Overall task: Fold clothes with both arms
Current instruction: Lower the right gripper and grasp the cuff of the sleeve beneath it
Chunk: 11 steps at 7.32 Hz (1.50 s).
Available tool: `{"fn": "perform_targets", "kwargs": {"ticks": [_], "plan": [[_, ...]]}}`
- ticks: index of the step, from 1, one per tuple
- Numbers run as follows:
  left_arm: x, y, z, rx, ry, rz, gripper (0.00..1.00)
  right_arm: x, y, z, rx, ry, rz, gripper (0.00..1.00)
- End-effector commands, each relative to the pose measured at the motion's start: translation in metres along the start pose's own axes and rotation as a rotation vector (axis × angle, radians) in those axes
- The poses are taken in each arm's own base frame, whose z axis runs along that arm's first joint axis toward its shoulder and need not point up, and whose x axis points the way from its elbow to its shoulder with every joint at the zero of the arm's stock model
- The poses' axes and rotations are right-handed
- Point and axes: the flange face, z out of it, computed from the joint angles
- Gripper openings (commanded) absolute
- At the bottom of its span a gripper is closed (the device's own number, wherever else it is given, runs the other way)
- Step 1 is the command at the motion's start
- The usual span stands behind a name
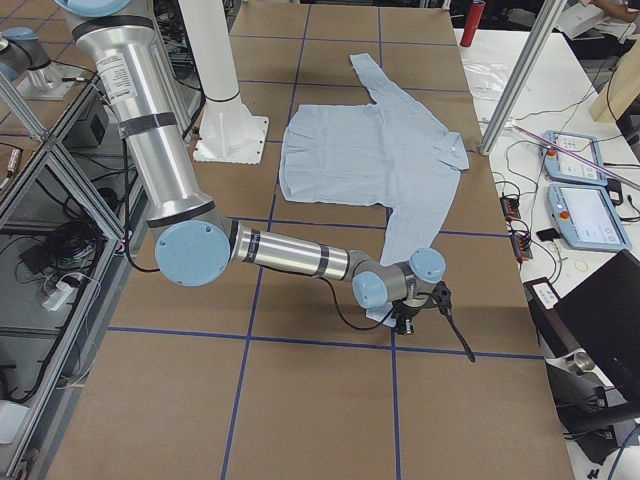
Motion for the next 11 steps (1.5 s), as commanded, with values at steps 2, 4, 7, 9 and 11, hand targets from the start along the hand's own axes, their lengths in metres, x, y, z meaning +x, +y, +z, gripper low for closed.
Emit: {"fn": "perform_targets", "kwargs": {"ticks": [2,4,7,9,11], "plan": [[0.002,-0.002,-0.003,0.006,0.000,0.005,1.00,-0.006,-0.004,-0.006,0.010,-0.007,0.019,0.00],[0.004,-0.002,-0.005,0.010,0.000,0.007,1.00,-0.038,-0.011,-0.044,0.071,-0.064,-0.002,0.00],[0.005,0.000,-0.005,0.006,0.006,0.004,1.00,-0.169,-0.015,-0.084,0.080,-0.234,0.139,0.00],[0.005,0.000,-0.005,0.006,0.008,0.004,1.00,-0.336,-0.046,-0.108,0.047,-0.324,0.314,0.00],[0.004,0.001,-0.004,0.005,0.008,0.003,1.00,-0.488,-0.087,-0.128,0.112,-0.339,0.413,0.00]]}}
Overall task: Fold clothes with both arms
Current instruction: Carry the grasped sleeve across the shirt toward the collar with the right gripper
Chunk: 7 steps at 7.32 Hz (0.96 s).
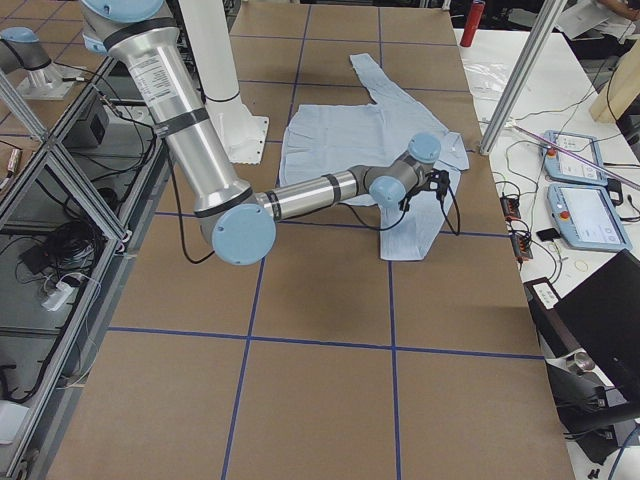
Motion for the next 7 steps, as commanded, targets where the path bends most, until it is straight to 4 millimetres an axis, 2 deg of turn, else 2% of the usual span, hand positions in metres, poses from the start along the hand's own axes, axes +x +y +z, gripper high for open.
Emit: {"fn": "perform_targets", "kwargs": {"ticks": [1,2,3,4,5,7], "plan": [[0.000,0.002,0.001,-0.004,0.001,-0.002,1.00,-0.196,0.014,0.025,0.061,-0.050,0.097,0.00],[-0.001,0.002,0.001,-0.003,0.000,-0.003,1.00,-0.245,0.027,0.029,0.101,-0.061,0.087,0.00],[0.000,0.003,0.001,-0.004,0.001,-0.002,1.00,-0.273,0.042,0.033,0.135,-0.071,0.063,0.00],[-0.001,0.003,0.001,-0.003,0.000,-0.003,1.00,-0.315,0.054,0.038,0.148,-0.078,0.101,0.00],[0.001,0.002,-0.001,-0.001,0.002,-0.001,1.00,-0.340,0.072,0.052,0.167,-0.092,0.090,0.00],[0.001,0.002,0.000,-0.002,0.001,0.000,1.00,-0.340,0.073,0.063,0.183,-0.107,0.092,0.00]]}}
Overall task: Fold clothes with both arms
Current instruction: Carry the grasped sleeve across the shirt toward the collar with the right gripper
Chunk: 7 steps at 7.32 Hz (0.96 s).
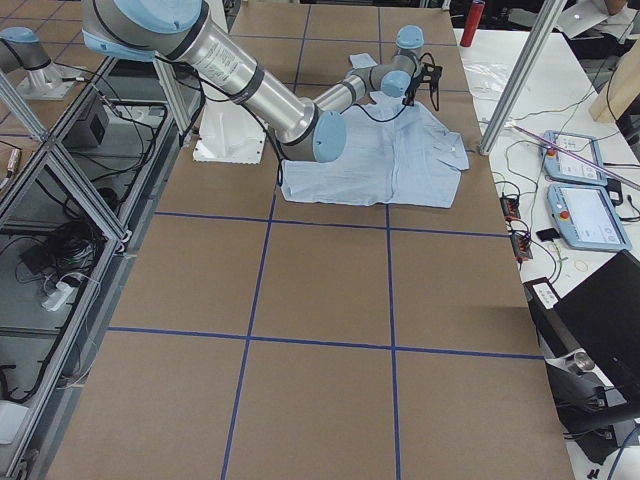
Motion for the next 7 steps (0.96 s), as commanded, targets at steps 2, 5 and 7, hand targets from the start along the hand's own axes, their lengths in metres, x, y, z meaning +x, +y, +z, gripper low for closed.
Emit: {"fn": "perform_targets", "kwargs": {"ticks": [2,5,7], "plan": [[0.000,0.000,0.001,-0.002,0.001,0.001,1.00,-0.002,0.007,0.017,0.019,0.000,0.003,0.19],[0.002,-0.001,0.014,-0.024,0.021,0.006,1.00,-0.039,0.032,0.016,0.063,-0.023,0.061,0.99],[0.025,-0.006,0.045,-0.068,0.060,0.022,1.00,-0.040,0.033,0.004,0.061,-0.043,0.122,0.99]]}}
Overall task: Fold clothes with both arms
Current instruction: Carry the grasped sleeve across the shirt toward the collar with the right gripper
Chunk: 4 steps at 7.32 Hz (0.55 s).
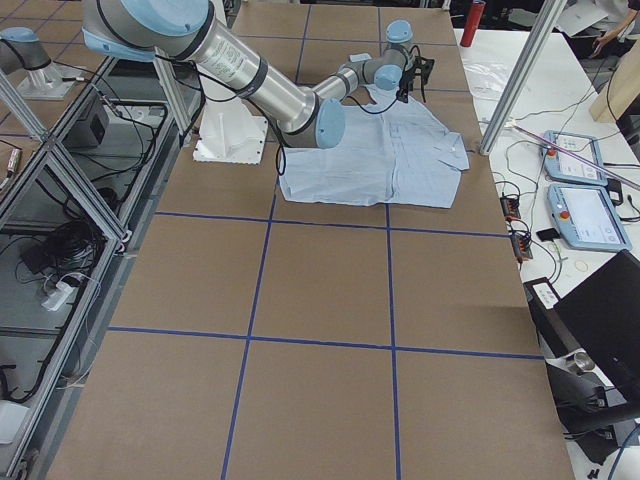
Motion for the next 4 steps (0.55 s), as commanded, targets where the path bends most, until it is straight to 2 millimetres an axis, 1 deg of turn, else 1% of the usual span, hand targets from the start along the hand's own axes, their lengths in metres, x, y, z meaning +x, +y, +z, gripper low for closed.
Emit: {"fn": "perform_targets", "kwargs": {"ticks": [1,2,3,4], "plan": [[0.009,-0.015,0.045,-0.048,0.030,-0.060,1.00,0.034,0.000,-0.016,-0.001,0.006,0.033,0.99],[0.013,-0.025,0.076,-0.069,0.051,-0.135,1.00,0.066,-0.001,-0.031,0.001,0.015,0.034,0.99],[0.029,-0.026,0.099,-0.083,0.075,-0.201,1.00,0.097,-0.012,-0.035,-0.001,0.026,0.038,0.99],[0.046,-0.027,0.100,-0.062,0.111,-0.227,1.00,0.135,-0.026,-0.032,-0.007,0.049,0.050,0.99]]}}
